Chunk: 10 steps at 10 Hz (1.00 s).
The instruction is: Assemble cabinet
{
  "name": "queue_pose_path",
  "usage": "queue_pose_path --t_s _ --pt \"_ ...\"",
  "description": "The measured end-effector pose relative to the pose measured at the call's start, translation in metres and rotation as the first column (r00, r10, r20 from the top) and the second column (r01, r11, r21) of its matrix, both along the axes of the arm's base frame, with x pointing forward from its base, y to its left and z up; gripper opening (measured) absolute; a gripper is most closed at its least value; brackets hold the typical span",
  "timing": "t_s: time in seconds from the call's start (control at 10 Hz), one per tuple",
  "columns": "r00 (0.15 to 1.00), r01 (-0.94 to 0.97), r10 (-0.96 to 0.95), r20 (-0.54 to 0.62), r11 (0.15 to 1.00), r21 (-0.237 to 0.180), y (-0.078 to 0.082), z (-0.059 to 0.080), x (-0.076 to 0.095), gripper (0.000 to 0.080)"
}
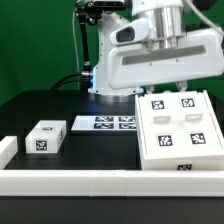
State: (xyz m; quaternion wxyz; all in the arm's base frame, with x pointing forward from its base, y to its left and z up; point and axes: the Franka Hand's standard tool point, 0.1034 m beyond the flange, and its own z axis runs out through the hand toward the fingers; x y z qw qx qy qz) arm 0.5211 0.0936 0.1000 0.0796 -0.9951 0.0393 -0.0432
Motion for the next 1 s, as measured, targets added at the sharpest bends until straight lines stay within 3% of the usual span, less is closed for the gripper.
queue_pose_path --t_s 0.1,0.5,0.8,1.0 --pt "0.999 0.024 -0.024 -0.026 1.0 0.013 0.001 0.01 0.007 0.0215" --pt "0.998 0.042 -0.041 -0.04 0.999 0.015 0.0 0.007 0.006 0.0215" --pt "0.982 0.035 -0.038 -0.185 0.999 -0.021 -0.011 0.023 -0.007 0.0215" --pt "0.973 0.055 -0.06 -0.225 0.998 -0.03 -0.007 0.029 -0.006 0.0215"
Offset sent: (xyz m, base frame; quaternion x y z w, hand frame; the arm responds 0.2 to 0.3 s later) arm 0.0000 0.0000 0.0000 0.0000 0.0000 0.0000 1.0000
